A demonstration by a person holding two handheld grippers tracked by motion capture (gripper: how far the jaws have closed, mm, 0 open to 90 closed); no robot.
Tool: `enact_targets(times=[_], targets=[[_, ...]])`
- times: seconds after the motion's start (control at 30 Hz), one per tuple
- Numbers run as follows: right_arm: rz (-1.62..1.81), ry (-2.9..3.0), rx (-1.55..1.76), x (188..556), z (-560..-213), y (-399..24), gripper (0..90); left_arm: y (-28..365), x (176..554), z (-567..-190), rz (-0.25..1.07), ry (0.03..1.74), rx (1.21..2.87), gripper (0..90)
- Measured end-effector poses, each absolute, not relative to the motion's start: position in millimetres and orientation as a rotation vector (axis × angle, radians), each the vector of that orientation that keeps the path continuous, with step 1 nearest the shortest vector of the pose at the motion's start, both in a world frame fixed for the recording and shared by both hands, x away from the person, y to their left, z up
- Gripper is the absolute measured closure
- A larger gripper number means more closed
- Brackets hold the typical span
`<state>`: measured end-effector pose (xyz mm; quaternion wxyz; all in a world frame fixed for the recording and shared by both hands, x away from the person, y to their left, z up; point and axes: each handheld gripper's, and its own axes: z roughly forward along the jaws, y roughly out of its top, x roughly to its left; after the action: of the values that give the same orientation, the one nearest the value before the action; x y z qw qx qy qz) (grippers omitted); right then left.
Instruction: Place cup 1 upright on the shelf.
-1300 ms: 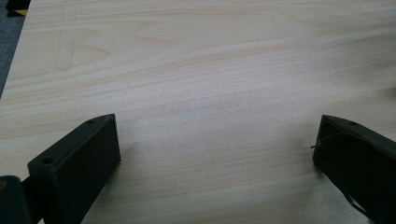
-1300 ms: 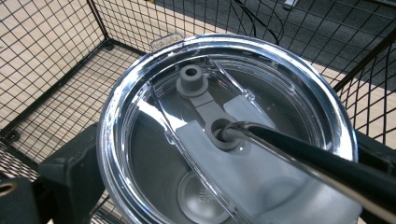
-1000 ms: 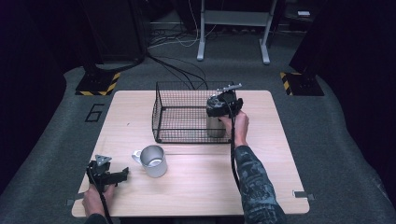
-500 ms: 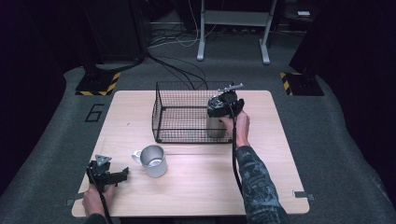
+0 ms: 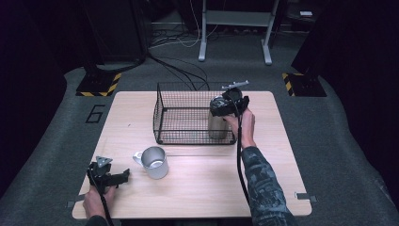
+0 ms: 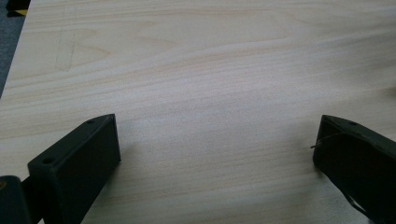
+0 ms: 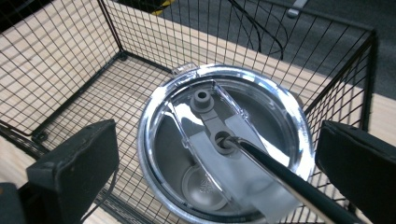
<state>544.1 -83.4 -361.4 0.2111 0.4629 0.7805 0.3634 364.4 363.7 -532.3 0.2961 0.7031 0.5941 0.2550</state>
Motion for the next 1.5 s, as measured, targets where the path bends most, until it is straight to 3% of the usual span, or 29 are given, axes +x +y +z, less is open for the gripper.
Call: enact_targets(times=[0.83,1.13,1.5], targets=[[1.139,2.165,1.211,475.7,-330.8,-133.0,0.0,363.7,364.4,-532.2,0.678,1.58,1.87,0.5],[1.161,2.149,1.236,444.1,-354.9,-157.7,0.0,363.7,364.4,-532.2,0.678,1.58,1.87,0.5],[1.112,2.146,1.332,407.7,-418.0,-182.0,0.0,363.8,364.7,-532.3,0.679,1.579,1.87,0.5]])
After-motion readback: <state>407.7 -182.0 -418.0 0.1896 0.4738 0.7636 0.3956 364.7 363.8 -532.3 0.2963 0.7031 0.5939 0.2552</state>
